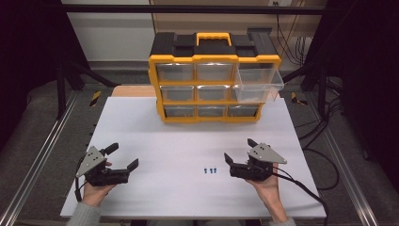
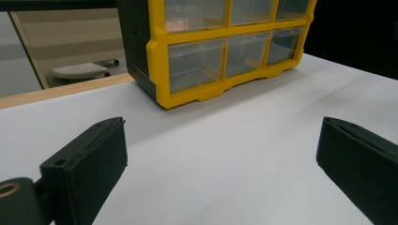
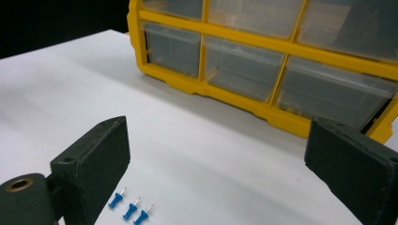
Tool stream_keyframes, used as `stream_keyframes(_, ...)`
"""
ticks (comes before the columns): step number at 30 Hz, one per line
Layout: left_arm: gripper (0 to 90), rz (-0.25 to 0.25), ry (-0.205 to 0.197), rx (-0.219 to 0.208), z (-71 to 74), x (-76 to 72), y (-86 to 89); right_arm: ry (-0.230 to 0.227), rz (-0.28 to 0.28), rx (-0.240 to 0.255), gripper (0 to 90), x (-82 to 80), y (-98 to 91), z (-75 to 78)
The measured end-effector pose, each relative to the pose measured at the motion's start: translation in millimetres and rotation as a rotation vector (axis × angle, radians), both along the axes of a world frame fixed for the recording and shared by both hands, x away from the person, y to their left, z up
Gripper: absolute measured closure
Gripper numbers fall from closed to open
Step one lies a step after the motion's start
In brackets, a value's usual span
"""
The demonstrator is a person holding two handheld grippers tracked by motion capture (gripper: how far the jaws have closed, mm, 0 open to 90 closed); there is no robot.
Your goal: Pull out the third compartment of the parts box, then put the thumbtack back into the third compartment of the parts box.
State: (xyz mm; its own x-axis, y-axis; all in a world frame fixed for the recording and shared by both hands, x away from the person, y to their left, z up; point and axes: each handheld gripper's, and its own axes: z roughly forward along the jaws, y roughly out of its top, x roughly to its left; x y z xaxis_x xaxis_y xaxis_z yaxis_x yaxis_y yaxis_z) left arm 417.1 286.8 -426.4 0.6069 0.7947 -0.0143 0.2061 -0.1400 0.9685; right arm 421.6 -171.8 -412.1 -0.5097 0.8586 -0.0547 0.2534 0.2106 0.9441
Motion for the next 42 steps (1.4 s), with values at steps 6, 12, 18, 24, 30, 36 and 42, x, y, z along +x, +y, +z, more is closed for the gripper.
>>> stream_keyframes(6,1.7,0.0,0.001,-0.001,-0.1,0.1,0.2,0.067,0.011,-0.012,6.8,2.4,4.3,-6.5)
stream_keyframes(12,1.8,-0.001,0.002,-0.001,-0.1,0.0,-0.3,0.082,0.019,-0.041,7.0,2.6,11.4,-14.9)
stream_keyframes(18,1.7,0.0,0.001,0.001,-0.1,-0.1,0.3,0.113,0.04,-0.044,7.3,5.1,17.8,-21.8)
stream_keyframes(24,1.8,0.0,0.001,-0.004,0.2,-0.1,0.0,0.141,0.052,-0.044,7.3,5.6,22.6,-25.6)
stream_keyframes(30,1.7,-0.001,0.0,0.002,0.3,-0.2,-0.5,0.167,0.061,-0.059,8.0,7.1,25.9,-30.2)
stream_keyframes(36,1.7,0.001,0.003,0.003,-0.2,0.0,-0.4,0.203,0.064,-0.086,12.9,7.7,33.1,-36.0)
stream_keyframes(42,1.7,0.0,0.004,0.006,-0.4,0.2,-0.9,0.255,0.076,-0.113,21.1,10.2,39.4,-47.1)
